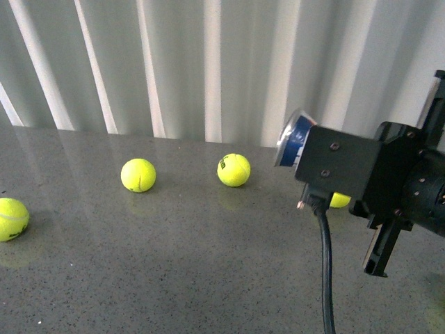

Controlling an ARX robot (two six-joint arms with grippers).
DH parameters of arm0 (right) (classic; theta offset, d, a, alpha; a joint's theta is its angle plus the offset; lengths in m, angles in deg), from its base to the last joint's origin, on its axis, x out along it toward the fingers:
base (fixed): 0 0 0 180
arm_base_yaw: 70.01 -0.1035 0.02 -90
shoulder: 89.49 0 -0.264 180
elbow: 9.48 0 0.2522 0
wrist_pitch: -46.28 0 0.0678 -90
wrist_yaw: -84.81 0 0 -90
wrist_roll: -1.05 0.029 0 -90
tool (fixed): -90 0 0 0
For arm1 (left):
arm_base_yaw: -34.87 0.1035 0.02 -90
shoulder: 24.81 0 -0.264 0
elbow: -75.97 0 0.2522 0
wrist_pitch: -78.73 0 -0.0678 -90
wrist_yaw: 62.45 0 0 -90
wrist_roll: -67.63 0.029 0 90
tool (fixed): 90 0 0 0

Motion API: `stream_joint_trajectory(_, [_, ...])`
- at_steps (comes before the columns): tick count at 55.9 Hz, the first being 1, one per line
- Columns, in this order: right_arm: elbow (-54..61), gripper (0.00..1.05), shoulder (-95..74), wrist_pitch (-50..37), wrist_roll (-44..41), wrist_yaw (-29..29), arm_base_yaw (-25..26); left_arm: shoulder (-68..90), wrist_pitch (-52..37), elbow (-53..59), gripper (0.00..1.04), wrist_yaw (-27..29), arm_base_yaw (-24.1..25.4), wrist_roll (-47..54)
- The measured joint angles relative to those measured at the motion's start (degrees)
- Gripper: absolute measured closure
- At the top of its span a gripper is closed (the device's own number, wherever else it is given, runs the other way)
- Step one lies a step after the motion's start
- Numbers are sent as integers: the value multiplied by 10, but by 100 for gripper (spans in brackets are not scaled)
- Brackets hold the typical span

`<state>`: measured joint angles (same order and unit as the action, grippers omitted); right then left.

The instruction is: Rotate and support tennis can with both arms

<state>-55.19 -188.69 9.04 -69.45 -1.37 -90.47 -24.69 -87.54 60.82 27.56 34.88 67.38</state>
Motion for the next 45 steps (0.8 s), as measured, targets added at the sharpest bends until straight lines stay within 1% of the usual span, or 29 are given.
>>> stream_joint_trajectory(4, [0,93,-16,-7,-16,-23,-13,0,0,0,7,0,0,0])
stream_joint_trajectory(9, [-5,93,-41,-7,-17,-40,-32,0,0,0,7,0,0,0])
stream_joint_trajectory(18, [-34,93,-94,5,0,-45,-65,0,0,0,7,0,0,0])
stream_joint_trajectory(26, [-77,93,-139,30,35,-50,-94,0,0,0,7,0,0,0])
stream_joint_trajectory(35, [-130,93,-177,59,66,-60,-111,0,0,0,7,0,0,0])
stream_joint_trajectory(45, [-187,93,-220,95,83,-61,-112,0,0,0,7,0,0,0])
